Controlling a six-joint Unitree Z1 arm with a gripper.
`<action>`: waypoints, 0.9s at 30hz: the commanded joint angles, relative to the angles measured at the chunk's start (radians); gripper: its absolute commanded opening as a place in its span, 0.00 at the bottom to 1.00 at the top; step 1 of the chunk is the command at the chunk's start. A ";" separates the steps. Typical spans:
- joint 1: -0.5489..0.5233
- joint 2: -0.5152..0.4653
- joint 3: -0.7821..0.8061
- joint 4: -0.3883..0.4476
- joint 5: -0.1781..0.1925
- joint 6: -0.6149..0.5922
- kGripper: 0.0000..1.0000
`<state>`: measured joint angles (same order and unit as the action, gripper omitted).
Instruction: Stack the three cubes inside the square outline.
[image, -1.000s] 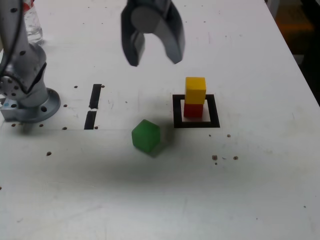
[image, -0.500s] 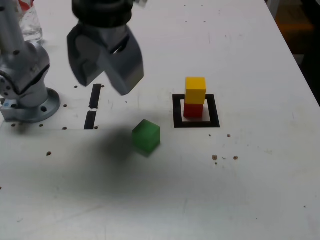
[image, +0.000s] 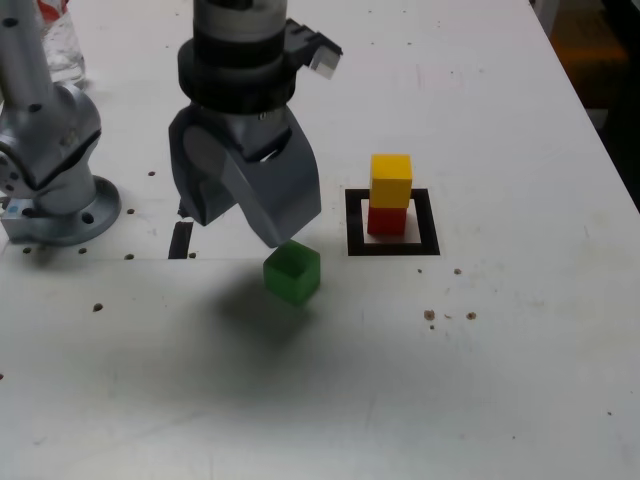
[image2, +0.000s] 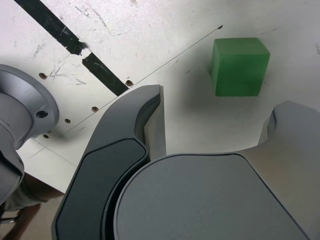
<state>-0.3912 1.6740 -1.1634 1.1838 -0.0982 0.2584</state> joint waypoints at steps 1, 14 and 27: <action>-0.005 0.022 0.001 -0.014 0.000 0.004 0.80; -0.011 0.140 0.008 -0.104 -0.003 0.007 0.79; -0.011 0.230 0.019 -0.193 -0.005 0.007 0.79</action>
<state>-0.3999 1.8944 -1.1491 0.9982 -0.1019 0.2642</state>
